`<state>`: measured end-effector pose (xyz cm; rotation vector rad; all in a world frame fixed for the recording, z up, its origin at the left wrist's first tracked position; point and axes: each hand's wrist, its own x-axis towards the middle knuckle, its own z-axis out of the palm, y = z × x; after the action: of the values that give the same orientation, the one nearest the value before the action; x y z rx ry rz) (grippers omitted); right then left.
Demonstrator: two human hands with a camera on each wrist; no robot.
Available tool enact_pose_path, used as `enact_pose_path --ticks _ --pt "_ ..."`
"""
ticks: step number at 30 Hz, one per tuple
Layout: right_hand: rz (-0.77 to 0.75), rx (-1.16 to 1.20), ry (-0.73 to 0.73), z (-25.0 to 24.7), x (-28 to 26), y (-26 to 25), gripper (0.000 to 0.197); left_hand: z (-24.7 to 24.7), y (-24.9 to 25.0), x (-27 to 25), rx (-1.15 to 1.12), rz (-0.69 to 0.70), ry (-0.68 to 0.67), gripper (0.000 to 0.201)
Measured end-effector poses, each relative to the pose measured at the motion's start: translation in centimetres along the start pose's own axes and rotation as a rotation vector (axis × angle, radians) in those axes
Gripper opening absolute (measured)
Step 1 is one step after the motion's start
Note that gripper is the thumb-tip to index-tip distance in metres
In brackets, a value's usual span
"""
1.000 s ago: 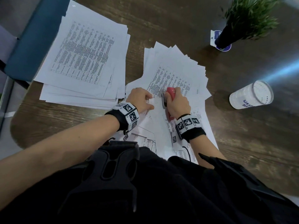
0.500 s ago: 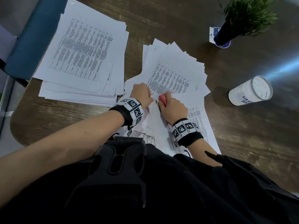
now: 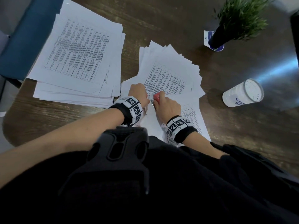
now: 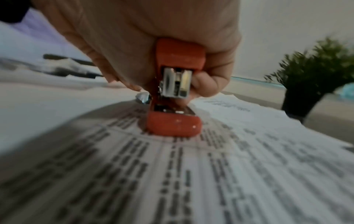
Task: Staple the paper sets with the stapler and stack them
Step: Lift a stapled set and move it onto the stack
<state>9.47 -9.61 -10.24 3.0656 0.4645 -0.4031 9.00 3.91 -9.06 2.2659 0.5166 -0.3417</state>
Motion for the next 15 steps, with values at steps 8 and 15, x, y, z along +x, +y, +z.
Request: enact_pose_path --ticks 8,15 --pt "0.149 0.111 -0.020 -0.8 0.8 -1.6 0.038 0.2 -0.3 0.7 -0.040 -0.042 -0.011 0.021" --pt "0.163 0.116 -0.023 -1.6 3.9 -2.9 0.039 0.0 -0.2 0.4 -0.067 -0.066 -0.019 0.017"
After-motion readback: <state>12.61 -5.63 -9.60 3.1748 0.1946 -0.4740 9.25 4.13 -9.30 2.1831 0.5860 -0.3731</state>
